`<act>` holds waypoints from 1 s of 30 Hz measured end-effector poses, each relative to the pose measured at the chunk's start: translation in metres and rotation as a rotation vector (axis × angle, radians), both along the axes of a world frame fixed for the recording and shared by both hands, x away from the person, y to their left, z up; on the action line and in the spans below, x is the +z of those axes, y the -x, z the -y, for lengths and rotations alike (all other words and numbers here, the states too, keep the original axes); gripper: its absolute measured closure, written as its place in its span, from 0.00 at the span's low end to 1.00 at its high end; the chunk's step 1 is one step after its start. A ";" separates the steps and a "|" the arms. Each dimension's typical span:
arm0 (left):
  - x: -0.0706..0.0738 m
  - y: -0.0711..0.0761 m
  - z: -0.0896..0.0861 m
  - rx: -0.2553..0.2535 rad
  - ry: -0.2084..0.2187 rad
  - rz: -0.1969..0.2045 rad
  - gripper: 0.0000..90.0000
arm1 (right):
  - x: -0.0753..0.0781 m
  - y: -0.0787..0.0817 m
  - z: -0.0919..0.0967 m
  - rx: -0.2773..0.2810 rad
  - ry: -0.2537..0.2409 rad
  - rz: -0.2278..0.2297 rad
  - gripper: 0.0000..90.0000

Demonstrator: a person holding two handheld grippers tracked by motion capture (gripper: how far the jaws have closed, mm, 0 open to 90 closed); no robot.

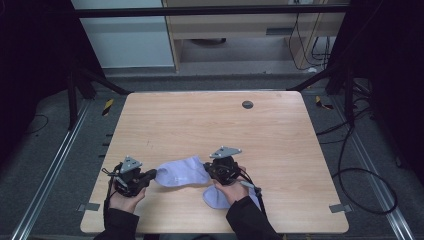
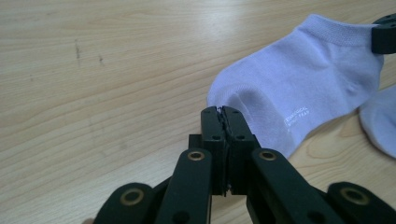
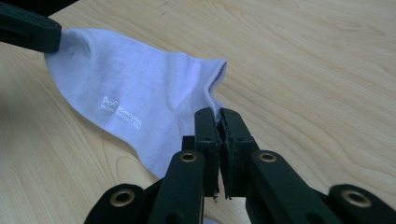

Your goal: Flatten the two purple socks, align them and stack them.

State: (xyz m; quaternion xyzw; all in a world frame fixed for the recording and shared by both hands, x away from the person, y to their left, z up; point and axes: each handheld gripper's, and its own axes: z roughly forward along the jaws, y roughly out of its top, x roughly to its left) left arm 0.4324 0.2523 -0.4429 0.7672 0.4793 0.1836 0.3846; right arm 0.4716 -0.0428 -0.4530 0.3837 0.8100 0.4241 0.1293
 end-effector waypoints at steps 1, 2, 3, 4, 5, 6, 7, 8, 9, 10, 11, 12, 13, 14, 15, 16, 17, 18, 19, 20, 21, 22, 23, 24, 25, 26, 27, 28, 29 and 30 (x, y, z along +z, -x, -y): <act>0.001 0.001 0.002 -0.003 -0.002 0.005 0.98 | 0.003 0.001 0.003 0.003 -0.001 0.009 0.97; 0.002 0.002 0.003 -0.005 -0.004 0.009 0.98 | 0.005 0.003 0.006 0.003 0.000 0.009 0.97; 0.004 0.003 0.006 -0.012 -0.005 0.013 0.98 | 0.006 0.004 0.008 0.004 -0.003 0.013 0.97; 0.005 0.003 0.007 -0.017 -0.002 0.016 0.98 | 0.009 0.006 0.012 0.003 -0.002 0.014 0.97; 0.006 0.004 0.009 -0.022 -0.002 0.018 0.98 | 0.010 0.007 0.015 0.003 -0.003 0.017 0.97; 0.007 0.005 0.012 -0.028 0.000 0.019 0.98 | 0.012 0.009 0.018 0.005 -0.001 0.020 0.97; 0.008 0.006 0.014 -0.033 0.002 0.021 0.98 | 0.014 0.012 0.022 0.009 0.001 0.023 0.97; 0.009 0.007 0.017 -0.041 0.003 0.023 0.98 | 0.015 0.013 0.025 0.010 0.002 0.021 0.97; 0.011 0.008 0.020 -0.049 0.001 0.022 0.98 | 0.017 0.016 0.030 0.012 0.004 0.026 0.97; 0.011 0.008 0.024 -0.055 0.006 0.024 0.98 | 0.018 0.018 0.034 0.014 0.003 0.026 0.97; 0.012 0.009 0.027 -0.063 0.004 0.024 0.98 | 0.020 0.020 0.038 0.012 0.000 0.023 0.97; 0.012 0.010 0.031 -0.071 0.003 0.022 0.98 | 0.021 0.022 0.041 0.013 -0.001 0.025 0.97; 0.013 0.010 0.035 -0.081 0.006 0.021 0.98 | 0.023 0.024 0.045 0.014 0.000 0.025 0.97; 0.014 0.011 0.040 -0.090 0.007 0.020 0.98 | 0.025 0.027 0.050 0.013 -0.003 0.024 0.97; 0.015 0.012 0.045 -0.102 0.003 0.023 0.98 | 0.026 0.030 0.054 0.016 -0.002 0.025 0.97; 0.016 0.013 0.048 -0.108 0.000 0.023 0.98 | 0.027 0.033 0.059 0.015 -0.001 0.025 0.97; 0.017 0.013 0.051 -0.114 0.000 0.022 0.98 | 0.028 0.035 0.062 0.014 -0.003 0.024 0.97; 0.017 0.015 0.057 -0.125 -0.003 0.023 0.98 | 0.028 0.037 0.065 0.012 -0.004 0.023 0.97; 0.018 0.016 0.061 -0.135 -0.004 0.021 0.98 | 0.029 0.040 0.070 0.010 -0.006 0.022 0.97; 0.018 0.017 0.065 -0.146 -0.009 0.020 0.98 | 0.028 0.043 0.074 0.008 -0.006 0.026 0.97; 0.017 0.019 0.070 -0.156 -0.014 0.018 0.98 | 0.028 0.046 0.078 0.006 -0.007 0.023 0.97; 0.017 0.020 0.074 -0.167 -0.017 0.017 0.98 | 0.028 0.048 0.083 0.001 -0.008 0.023 0.97; 0.016 0.021 0.078 -0.177 -0.020 0.016 0.98 | 0.027 0.050 0.087 -0.003 -0.011 0.024 0.97; 0.016 0.022 0.082 -0.184 -0.015 0.011 0.98 | 0.027 0.053 0.092 -0.010 -0.012 0.026 0.97; 0.015 0.023 0.086 -0.193 -0.019 0.011 0.98 | 0.026 0.055 0.097 -0.016 -0.013 0.027 0.97; 0.015 0.024 0.089 -0.198 -0.019 0.010 0.98 | 0.026 0.058 0.102 -0.026 -0.015 0.023 0.97; 0.014 0.024 0.092 -0.207 -0.024 0.009 0.98 | 0.025 0.059 0.106 -0.030 -0.017 0.026 0.97; 0.014 0.025 0.095 -0.211 -0.027 0.008 0.98 | 0.025 0.061 0.110 -0.036 -0.018 0.022 0.97; 0.014 0.025 0.098 -0.217 -0.029 0.007 0.98 | 0.024 0.063 0.114 -0.043 -0.020 0.022 0.97; 0.014 0.025 0.102 -0.223 -0.031 0.008 0.98 | 0.023 0.065 0.118 -0.048 -0.019 0.019 0.97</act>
